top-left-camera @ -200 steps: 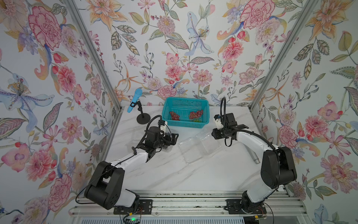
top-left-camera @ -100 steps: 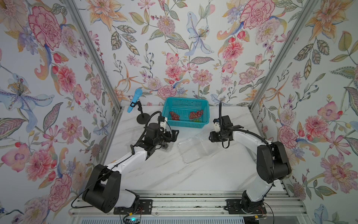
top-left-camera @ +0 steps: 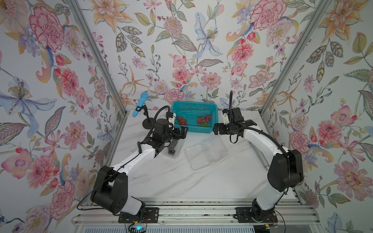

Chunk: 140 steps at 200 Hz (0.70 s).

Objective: Pack grapes into containers
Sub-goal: Move the basket to the center of the board.

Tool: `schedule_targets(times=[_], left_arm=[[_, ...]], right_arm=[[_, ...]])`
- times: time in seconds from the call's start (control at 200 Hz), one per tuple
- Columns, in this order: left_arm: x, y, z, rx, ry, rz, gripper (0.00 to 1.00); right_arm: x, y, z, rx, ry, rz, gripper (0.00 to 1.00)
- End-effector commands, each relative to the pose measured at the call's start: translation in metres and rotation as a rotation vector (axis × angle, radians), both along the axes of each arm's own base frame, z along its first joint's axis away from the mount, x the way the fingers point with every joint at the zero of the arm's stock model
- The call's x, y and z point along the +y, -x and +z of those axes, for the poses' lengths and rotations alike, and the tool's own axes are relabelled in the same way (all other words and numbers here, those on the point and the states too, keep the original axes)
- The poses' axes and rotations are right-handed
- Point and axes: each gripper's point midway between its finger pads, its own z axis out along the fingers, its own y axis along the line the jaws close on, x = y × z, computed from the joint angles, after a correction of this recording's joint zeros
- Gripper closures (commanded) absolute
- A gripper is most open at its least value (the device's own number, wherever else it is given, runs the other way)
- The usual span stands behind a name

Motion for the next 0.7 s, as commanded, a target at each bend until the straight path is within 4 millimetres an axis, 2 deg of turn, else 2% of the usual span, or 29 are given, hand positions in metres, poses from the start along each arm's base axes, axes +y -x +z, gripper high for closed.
schedule_targets(times=[0.0,0.135,0.155,0.265,0.42,0.465,0.59,0.696], left_arm=[[-0.005,-0.008,0.009,0.007,0.003,0.006,0.00],[-0.010,-0.014,0.012,0.002,0.001,-0.002,0.00],[-0.012,-0.018,-0.002,0.029,-0.011,-0.005,0.00],[-0.017,-0.022,-0.014,0.055,-0.013,-0.020,0.00],[-0.020,-0.020,-0.017,0.067,-0.004,-0.033,0.00],[-0.019,-0.018,-0.019,0.066,-0.010,-0.034,0.00],[-0.016,-0.014,-0.024,0.070,-0.020,-0.034,0.00],[-0.016,-0.011,-0.028,0.078,-0.023,-0.039,0.00]], right_arm=[[-0.002,-0.019,-0.010,0.017,0.038,-0.054,0.00],[-0.004,-0.056,-0.019,-0.003,0.076,-0.116,0.00],[-0.004,-0.061,-0.023,0.002,0.074,-0.125,0.00],[-0.004,-0.087,-0.036,0.018,0.044,-0.173,0.00],[-0.002,-0.109,-0.044,0.021,0.021,-0.197,0.00],[-0.005,-0.113,-0.051,0.038,0.035,-0.206,0.00],[-0.012,-0.122,-0.066,0.074,0.039,-0.232,0.11],[-0.017,-0.125,-0.073,0.085,0.039,-0.241,0.24]])
